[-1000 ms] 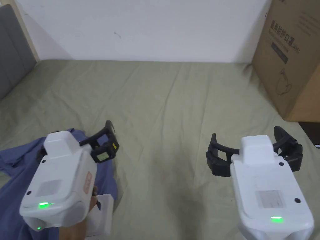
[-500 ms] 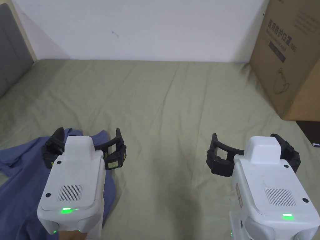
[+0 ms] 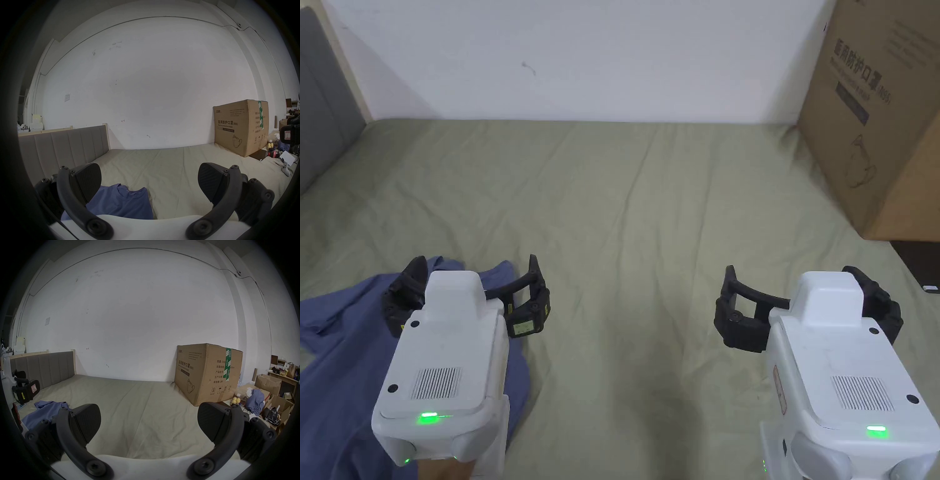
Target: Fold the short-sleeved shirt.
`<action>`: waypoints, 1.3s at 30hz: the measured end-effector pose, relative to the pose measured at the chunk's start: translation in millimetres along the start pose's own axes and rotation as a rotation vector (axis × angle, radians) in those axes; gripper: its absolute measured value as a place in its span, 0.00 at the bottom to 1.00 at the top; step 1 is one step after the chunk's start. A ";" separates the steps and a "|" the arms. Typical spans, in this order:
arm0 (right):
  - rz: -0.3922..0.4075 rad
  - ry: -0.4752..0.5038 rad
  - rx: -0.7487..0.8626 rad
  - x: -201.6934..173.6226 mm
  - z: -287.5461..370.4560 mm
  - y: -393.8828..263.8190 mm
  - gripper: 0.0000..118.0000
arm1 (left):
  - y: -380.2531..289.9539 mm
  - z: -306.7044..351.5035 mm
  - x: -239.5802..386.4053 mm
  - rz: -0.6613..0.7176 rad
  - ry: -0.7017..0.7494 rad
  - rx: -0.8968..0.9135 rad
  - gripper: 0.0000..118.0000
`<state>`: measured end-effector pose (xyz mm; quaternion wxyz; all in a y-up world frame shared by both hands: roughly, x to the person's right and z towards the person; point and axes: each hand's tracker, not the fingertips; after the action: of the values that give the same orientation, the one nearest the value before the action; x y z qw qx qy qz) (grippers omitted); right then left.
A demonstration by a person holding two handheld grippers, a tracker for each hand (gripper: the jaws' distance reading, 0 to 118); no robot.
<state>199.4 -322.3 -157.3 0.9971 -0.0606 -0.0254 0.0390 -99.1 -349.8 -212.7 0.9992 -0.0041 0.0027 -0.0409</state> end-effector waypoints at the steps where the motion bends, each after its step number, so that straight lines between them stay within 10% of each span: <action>1: 0.000 -0.001 0.001 0.0 0.1 0.0 0.99 | 0.3 -0.1 0.0 0.002 0.001 -0.001 1.00; 20: 0.009 -0.007 -0.014 0.8 -1.6 2.7 0.96 | 7.9 5.0 4.2 -0.002 -0.019 0.014 0.93; 22: -0.003 -0.003 -0.013 1.0 -0.5 3.2 0.78 | 9.6 8.4 4.5 0.009 -0.034 0.030 0.63; 25: -0.004 0.000 -0.017 0.9 -0.5 4.4 0.06 | 13.0 8.2 7.1 0.014 -0.034 0.031 0.07; 26: 0.001 -0.002 -0.020 1.0 -1.5 4.4 0.00 | 13.5 8.2 7.7 0.013 -0.033 0.032 0.04; 39: 0.005 0.105 -0.007 -28.7 -17.7 11.9 0.00 | 14.9 16.8 -36.7 0.047 0.038 -0.019 0.00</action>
<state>170.9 -315.0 -177.6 0.9967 -0.0660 0.0271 0.0382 -134.4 -331.8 -195.8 0.9995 -0.0127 0.0220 -0.0177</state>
